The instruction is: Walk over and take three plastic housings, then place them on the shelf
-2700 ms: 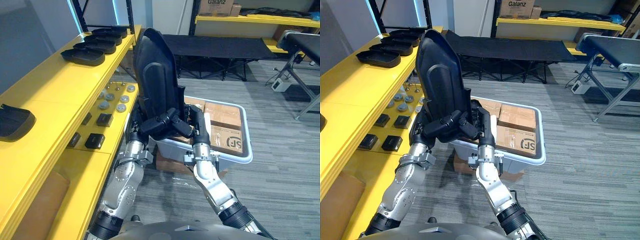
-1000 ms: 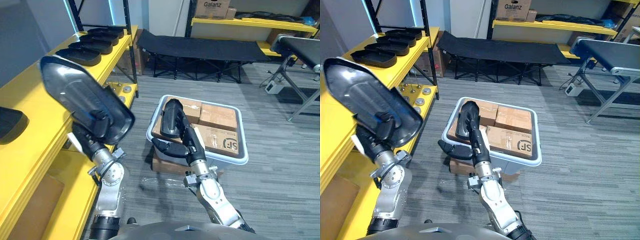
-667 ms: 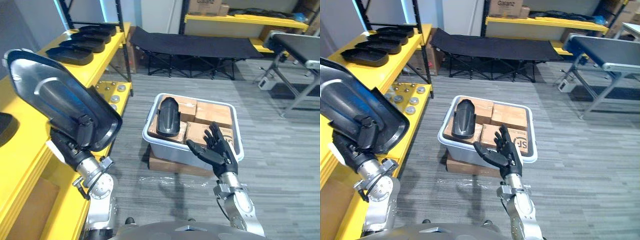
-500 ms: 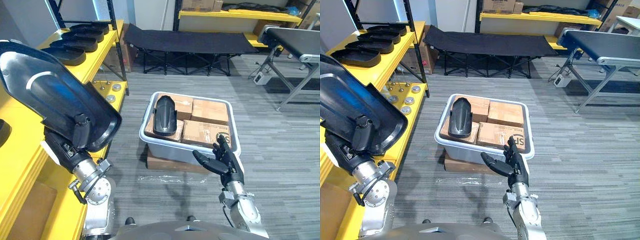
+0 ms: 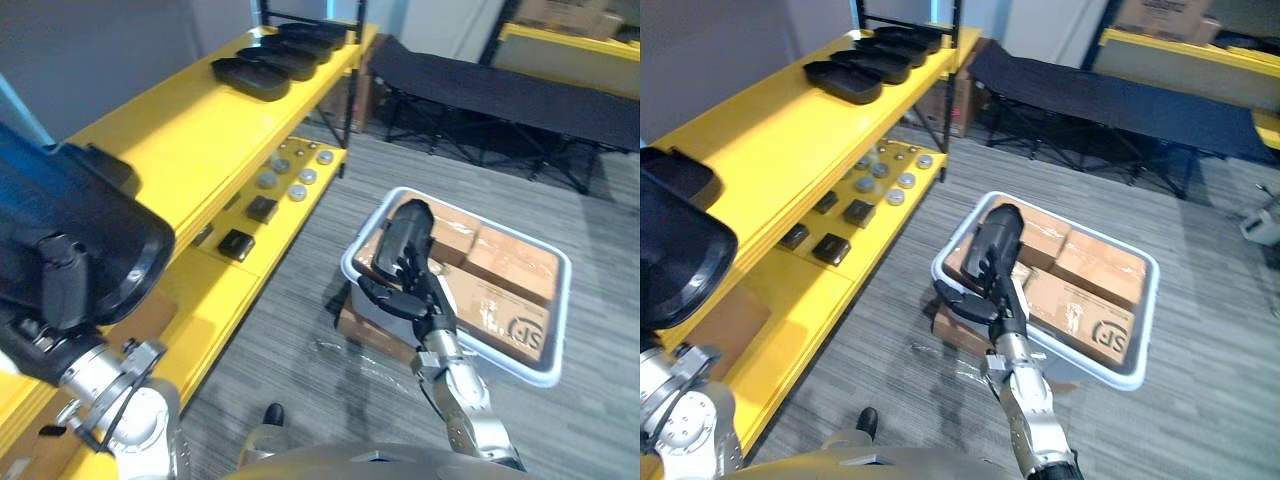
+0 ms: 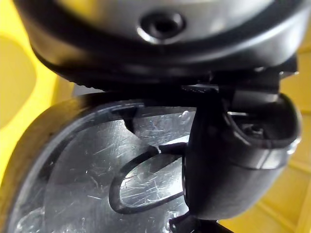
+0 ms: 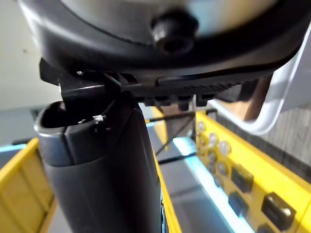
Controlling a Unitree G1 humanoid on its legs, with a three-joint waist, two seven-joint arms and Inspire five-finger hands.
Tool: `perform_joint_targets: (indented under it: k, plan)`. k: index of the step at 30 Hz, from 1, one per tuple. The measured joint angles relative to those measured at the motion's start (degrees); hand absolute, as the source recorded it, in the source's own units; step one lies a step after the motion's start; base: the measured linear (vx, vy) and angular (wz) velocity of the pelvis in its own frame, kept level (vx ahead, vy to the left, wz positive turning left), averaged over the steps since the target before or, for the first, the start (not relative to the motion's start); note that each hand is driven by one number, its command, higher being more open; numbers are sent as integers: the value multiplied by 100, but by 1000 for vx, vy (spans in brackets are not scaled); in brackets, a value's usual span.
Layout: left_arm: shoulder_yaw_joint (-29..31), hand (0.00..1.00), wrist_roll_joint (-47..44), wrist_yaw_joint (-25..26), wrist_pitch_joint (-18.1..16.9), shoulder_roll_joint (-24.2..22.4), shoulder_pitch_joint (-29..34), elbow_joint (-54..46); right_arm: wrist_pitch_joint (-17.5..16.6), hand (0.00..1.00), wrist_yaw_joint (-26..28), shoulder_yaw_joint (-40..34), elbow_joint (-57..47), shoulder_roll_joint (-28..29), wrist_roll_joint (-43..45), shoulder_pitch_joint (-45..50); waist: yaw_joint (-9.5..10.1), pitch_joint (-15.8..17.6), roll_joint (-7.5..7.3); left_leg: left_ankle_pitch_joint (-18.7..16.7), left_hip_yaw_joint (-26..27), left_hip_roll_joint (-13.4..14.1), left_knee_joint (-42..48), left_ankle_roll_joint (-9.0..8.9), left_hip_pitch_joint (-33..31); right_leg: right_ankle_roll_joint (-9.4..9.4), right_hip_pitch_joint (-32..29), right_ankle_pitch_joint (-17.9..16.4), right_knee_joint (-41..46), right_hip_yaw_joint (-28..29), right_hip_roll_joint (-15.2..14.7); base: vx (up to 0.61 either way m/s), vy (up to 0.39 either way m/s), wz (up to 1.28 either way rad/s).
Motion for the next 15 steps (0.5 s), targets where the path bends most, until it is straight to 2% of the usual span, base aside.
perform_joint_targets:
  k: [3, 7, 10, 12, 14, 15]
  plan:
    - [116, 0, -245, -260, -32, -96, 237, 0, 0, 100, 12, 125, 0, 79, -1, -120, 112, 47, -38, -4, -40, -15, 23, 3, 1, -5, -2, -109, 163, -37, -49, 2, -5, 9]
    - [60, 0, -380, -679, -38, -98, 314, 6, 0, 100, 195, 172, 3, 52, 7, -209, 111, 223, -98, -236, -82, -19, 605, 10, -201, -37, -6, -252, 461, -37, -105, -19, 3, 2]
    - [-196, 0, -379, -1131, -39, -95, 291, 7, -1, 100, 302, 223, 2, 24, 11, -217, 55, 268, -37, -250, -75, -52, 806, 49, -333, -21, 161, -280, 462, -301, -113, -56, -3, 40]
    - [-467, 0, -380, -1637, -72, -78, 276, 14, -6, 100, 321, 266, 1, -42, 10, -232, -52, 300, -5, -224, 480, 14, 979, 258, -498, -5, 402, -296, 386, -694, -114, -87, 20, 89]
    - [-708, 0, -382, -1885, -155, -71, 249, 36, -27, 100, 320, 285, 0, -66, 2, -249, -49, 375, 92, -182, 684, 72, 1096, 251, -592, 18, 465, -366, 473, -840, -146, -81, 44, 64]
    - [-806, 0, -397, -1979, -213, -52, 249, 36, -27, 100, 322, 333, 1, -76, -6, -284, 8, 447, 136, -190, 673, 31, 1126, 269, -606, 97, 445, -497, 632, -824, -220, -67, 66, 38]
